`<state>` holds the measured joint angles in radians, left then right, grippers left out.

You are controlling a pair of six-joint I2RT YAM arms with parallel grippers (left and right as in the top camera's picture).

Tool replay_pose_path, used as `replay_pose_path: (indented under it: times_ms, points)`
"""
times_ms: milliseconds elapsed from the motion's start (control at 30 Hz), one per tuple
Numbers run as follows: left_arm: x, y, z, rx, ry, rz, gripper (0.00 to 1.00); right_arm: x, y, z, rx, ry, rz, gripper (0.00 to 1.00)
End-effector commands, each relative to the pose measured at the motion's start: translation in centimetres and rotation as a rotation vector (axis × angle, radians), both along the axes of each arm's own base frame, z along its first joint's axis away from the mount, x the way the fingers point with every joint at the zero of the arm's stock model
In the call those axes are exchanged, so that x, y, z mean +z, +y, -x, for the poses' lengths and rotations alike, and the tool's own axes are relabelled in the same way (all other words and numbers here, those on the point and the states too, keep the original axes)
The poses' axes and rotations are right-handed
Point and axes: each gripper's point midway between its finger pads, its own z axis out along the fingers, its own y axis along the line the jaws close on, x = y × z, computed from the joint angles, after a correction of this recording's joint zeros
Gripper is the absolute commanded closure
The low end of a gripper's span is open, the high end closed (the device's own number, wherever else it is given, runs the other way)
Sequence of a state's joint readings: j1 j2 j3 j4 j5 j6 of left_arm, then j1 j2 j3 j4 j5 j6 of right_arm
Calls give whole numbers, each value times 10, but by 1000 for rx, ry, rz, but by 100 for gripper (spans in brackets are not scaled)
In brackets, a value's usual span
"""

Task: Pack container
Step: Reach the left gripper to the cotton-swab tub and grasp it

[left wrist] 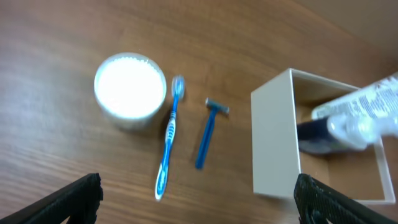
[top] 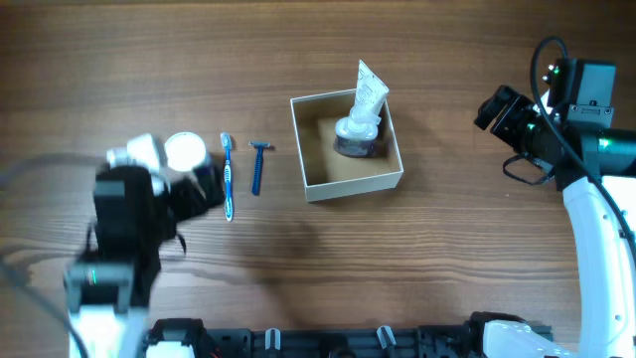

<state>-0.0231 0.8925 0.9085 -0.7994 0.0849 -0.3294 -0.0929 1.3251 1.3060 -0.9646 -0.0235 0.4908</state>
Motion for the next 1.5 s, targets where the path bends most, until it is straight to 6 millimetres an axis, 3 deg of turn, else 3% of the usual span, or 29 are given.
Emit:
replay_pose_path:
  times_ms: [0,133,200,367,467,800,1133,1367,1467]
  points:
    - [16,4,-39,-75,61,-94,0,3,1,-4,-2,-8,-14,0]
    - [5,5,-66,-108,120,-131,0,3,1,-4,-2,-8,-14,0]
    - [-9,17,-72,-67,163,-184,0,3,1,-4,-2,-8,-14,0]
    - [-48,44,-76,65,304,-215,0,3,1,-4,-2,-8,-14,0]
    - [-74,51,-80,65,380,-220,0,3,1,-4,-2,-8,-14,0]
    - [-135,58,-91,51,514,-225,0,3,1,-4,-2,-8,-14,0]
    - [-149,56,-99,39,522,-218,2,3,1,-4,-2,-8,-14,0]
    - [-150,53,-97,28,529,-201,30,3,1,-4,-2,-8,-14,0]
    - [-149,52,-96,24,531,-195,36,3,1,-4,-2,-8,-14,0]
